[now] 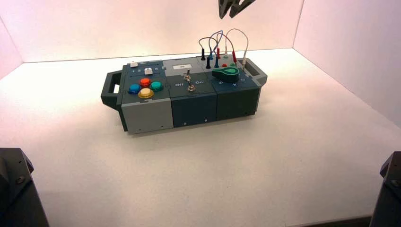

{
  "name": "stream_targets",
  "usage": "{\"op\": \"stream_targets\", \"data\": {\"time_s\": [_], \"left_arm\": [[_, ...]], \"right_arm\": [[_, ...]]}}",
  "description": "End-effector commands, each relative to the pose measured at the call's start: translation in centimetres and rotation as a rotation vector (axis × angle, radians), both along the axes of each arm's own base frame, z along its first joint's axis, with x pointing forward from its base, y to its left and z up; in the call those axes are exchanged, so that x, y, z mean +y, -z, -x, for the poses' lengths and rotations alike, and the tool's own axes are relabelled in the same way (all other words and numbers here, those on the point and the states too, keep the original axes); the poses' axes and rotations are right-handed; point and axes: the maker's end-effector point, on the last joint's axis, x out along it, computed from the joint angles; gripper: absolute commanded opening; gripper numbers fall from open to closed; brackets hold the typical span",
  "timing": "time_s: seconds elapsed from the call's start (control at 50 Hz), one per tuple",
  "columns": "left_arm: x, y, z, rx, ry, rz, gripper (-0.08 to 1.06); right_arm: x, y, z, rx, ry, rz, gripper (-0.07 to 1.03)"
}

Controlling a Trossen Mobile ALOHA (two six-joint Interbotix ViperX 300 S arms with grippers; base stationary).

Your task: Move the left gripper to the right.

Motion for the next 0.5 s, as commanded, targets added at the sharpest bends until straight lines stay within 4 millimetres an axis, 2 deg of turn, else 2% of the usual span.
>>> {"op": "stream_targets", "data": {"time_s": [0.02, 0.5], "left_arm": [[-0.46, -1.76, -0.32, -0.044, 0.006, 0.028, 0.2], [-0.43, -1.03, -0.39, -0.038, 0.008, 0.016, 0.2]], "right_arm": [[0.43, -2.04, -0.85, -0.055, 0.004, -0.03, 0.43], [0.39, -1.57, -0.9, -0.056, 0.003, -0.026, 0.43]]}}
